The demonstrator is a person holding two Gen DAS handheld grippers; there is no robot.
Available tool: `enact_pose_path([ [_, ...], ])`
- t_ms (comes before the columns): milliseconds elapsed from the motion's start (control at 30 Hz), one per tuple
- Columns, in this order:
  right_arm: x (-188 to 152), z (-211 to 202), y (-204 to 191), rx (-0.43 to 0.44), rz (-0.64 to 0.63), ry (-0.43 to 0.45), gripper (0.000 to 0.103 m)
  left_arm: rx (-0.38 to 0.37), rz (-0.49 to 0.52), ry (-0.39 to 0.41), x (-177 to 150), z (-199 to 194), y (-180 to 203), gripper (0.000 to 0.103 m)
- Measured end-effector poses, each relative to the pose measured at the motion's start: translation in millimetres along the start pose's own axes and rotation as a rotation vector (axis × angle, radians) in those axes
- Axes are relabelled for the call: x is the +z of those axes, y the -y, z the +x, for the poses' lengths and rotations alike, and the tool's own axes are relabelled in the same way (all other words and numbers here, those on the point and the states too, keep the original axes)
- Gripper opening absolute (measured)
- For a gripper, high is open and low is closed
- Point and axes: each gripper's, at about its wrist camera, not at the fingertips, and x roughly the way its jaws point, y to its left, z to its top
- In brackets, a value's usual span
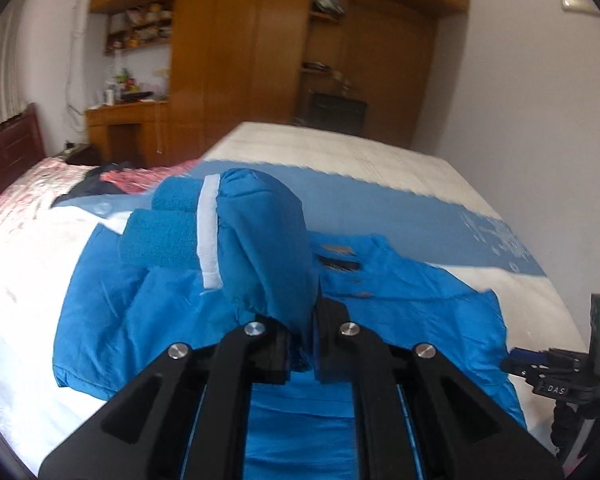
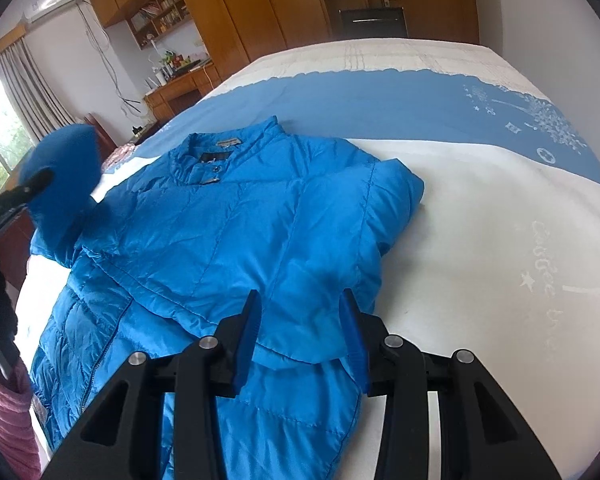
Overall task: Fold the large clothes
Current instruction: 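Grasp the other blue sleeve cuff with the left gripper and lift it, then lay the sleeve across the jacket front and open the left gripper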
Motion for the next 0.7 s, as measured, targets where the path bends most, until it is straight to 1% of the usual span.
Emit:
enact_pose_path([
  [100, -1, 2, 4, 0.004, 0.011, -0.004, 0.041, -0.034, 0.014, -0.044, -5, 26, 17, 0.005],
  [133, -1, 3, 6, 0.007, 0.015, -0.005, 0.041, -0.046, 0.016, -0.057, -9, 30, 19, 0.005],
  [267, -1, 6, 8, 0.013, 0.022, -0.009, 0.041, -0.090, 0.052, -0.103, -32, 49, 47, 0.006],
  [333, -2, 6, 7, 0.012, 0.018, -0.008, 0.041, -0.118, 0.063, -0.132, -40, 53, 50, 0.006],
  [400, -2, 5, 7, 0.012, 0.015, -0.007, 0.041, -0.165, 0.072, -0.181, -45, 57, 50, 0.009],
  [433, -2, 5, 7, 0.013, 0.015, -0.007, 0.041, -0.201, 0.073, -0.216, -48, 60, 50, 0.010],
  [467, -2, 5, 7, 0.015, 0.017, -0.007, 0.041, -0.261, 0.074, -0.264, -51, 62, 50, 0.011],
  [500, -2, 5, 7, 0.018, 0.020, -0.008, 0.041, -0.300, 0.080, -0.299, -55, 65, 50, 0.015],
  [567, -1, 4, 8, 0.023, 0.026, -0.008, 0.041, -0.350, 0.081, -0.339, -61, 62, 47, 0.016],
  [633, 0, 2, 7, 0.032, 0.029, -0.008, 0.041, -0.405, 0.062, -0.343, -66, 50, 35, 0.024],
  [667, 1, 1, 6, 0.039, 0.029, -0.008, 0.041, -0.431, 0.052, -0.335, -65, 40, 25, 0.033],
  [700, 2, 0, 4, 0.043, 0.028, -0.007, 0.041, -0.459, 0.038, -0.315, -65, 32, 16, 0.044],
])
